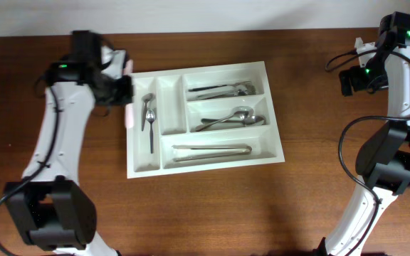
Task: Pack container
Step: 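Lift the pink knife and carry it over the tray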
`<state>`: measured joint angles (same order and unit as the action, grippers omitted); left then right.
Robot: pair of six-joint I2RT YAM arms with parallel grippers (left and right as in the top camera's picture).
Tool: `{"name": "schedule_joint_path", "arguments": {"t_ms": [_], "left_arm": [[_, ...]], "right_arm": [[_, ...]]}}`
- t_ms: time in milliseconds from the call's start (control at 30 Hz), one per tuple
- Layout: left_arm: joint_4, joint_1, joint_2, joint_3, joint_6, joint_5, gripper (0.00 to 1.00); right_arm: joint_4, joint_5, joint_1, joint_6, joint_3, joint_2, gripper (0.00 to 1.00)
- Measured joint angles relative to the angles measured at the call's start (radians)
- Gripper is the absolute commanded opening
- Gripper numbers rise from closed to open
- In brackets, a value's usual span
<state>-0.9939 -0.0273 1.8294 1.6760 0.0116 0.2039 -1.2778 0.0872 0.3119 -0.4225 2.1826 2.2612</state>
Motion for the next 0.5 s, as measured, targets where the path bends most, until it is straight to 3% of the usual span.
{"name": "schedule_joint_path", "arguments": {"t_ms": [500], "left_arm": [[0.183, -0.212, 0.004, 0.003, -0.120, -0.059, 0.08]], "right_arm": [[0.000, 0.000, 0.000, 0.000, 0.000, 0.000, 0.98]]}}
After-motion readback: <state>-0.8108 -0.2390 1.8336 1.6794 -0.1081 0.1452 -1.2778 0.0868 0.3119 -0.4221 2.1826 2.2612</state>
